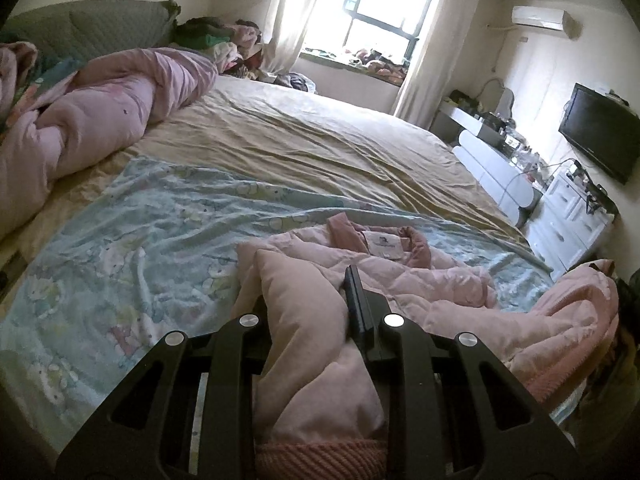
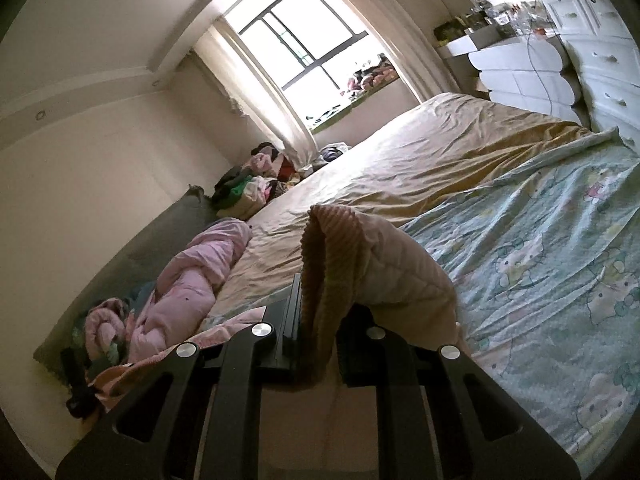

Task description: Fold large clothes

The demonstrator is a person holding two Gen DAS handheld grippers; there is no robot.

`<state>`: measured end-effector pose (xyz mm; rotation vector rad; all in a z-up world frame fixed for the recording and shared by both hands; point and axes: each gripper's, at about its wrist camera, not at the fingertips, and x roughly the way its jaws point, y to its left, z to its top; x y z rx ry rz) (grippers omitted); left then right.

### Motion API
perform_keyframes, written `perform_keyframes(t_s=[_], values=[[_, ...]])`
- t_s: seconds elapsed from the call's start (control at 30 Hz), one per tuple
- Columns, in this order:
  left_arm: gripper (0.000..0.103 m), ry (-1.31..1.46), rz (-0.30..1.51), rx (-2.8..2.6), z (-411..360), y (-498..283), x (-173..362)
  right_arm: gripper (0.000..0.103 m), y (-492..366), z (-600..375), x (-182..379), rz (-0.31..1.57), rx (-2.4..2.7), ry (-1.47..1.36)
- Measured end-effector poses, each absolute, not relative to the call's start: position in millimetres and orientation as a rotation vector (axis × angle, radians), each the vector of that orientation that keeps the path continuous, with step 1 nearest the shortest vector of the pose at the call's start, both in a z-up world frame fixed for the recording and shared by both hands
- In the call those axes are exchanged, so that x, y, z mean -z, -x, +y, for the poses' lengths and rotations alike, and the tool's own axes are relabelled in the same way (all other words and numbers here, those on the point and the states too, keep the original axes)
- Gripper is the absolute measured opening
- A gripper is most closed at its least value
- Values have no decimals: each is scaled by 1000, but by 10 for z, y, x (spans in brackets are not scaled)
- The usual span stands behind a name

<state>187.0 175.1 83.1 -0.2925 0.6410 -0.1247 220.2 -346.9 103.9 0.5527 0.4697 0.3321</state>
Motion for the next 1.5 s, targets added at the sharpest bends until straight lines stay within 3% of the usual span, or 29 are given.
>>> perform_keyframes(t_s=[0.93, 1.33, 1.5], values=[[21, 339, 742, 84, 1890, -2871, -367, 13, -3375, -3292, -540, 616, -157, -520], [22, 309, 804, 52, 1852, -3159, 99, 13, -3886, -3111, -21, 743, -48, -499], [22, 309, 841, 47, 1857, -3278, 229, 19, -4021, -3160, 122, 774, -64, -609]])
